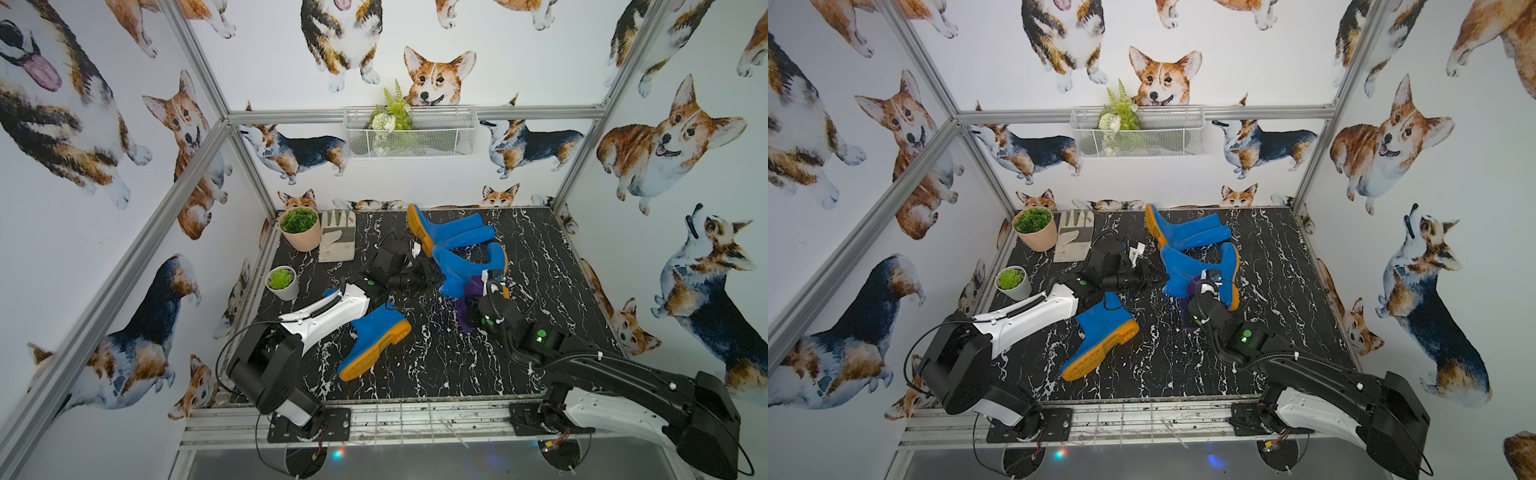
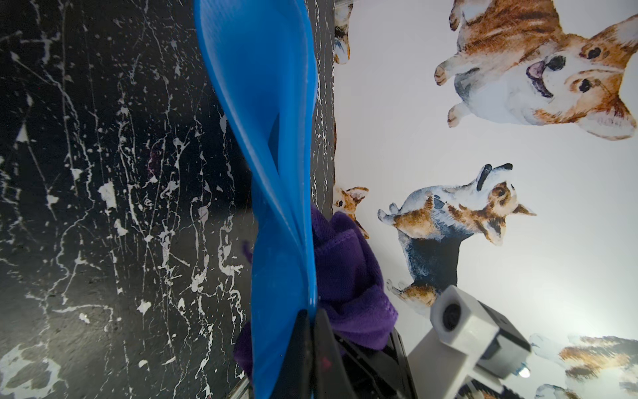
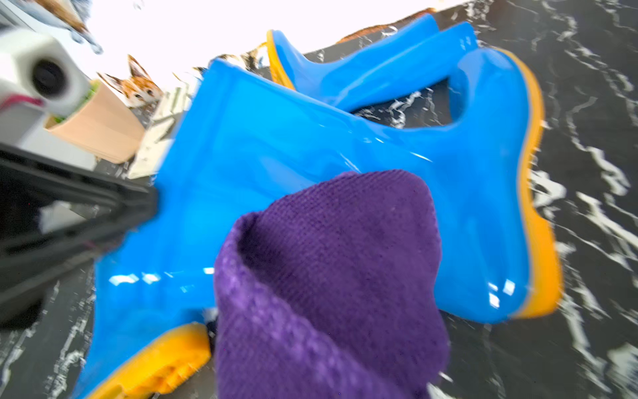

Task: Wipe the rubber boots with a cloth
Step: Wipe the dirt off the rubber boot.

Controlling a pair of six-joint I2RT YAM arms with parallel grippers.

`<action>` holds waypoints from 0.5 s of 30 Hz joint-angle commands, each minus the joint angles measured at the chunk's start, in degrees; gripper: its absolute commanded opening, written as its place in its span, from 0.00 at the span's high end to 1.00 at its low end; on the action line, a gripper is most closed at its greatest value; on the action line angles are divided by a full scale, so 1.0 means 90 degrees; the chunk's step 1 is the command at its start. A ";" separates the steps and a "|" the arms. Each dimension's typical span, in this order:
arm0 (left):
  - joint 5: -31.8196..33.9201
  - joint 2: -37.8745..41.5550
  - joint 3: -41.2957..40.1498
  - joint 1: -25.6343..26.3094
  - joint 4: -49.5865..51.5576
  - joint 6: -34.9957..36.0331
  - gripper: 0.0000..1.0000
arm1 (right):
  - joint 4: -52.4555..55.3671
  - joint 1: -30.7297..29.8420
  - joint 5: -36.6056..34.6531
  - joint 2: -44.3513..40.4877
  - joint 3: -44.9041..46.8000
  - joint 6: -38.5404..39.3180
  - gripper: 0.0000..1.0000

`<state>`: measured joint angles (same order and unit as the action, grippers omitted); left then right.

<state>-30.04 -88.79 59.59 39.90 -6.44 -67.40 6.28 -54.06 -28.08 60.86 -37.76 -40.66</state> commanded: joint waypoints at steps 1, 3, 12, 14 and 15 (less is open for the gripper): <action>0.0076 -0.0007 -0.0029 0.0012 -0.0240 -0.0191 1.00 | -0.1351 -0.0072 0.0081 0.0696 -0.0369 0.0398 1.00; 0.0086 -0.0012 -0.0025 0.0017 -0.0242 -0.0197 1.00 | -0.1770 -0.0077 0.0072 0.1084 -0.0443 0.0482 1.00; -0.0076 -0.0086 -0.0198 -0.0038 -0.0647 -0.0503 1.00 | -0.0463 0.0800 -0.0935 0.1205 0.0128 -0.0676 1.00; -0.0152 -0.0166 -0.0254 -0.0053 -0.0861 -0.0639 1.00 | -0.0179 0.1355 -0.0867 0.0872 0.0549 -0.0885 1.00; -0.0181 -0.0199 -0.0271 -0.0064 -0.0938 -0.0682 1.00 | -0.0076 0.1561 -0.0807 0.0760 0.0672 -0.0887 1.00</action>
<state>-28.56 -89.82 57.69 39.72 -8.56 -70.19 -0.71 -45.30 -33.06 70.94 -35.53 -43.22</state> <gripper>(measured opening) 0.056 0.102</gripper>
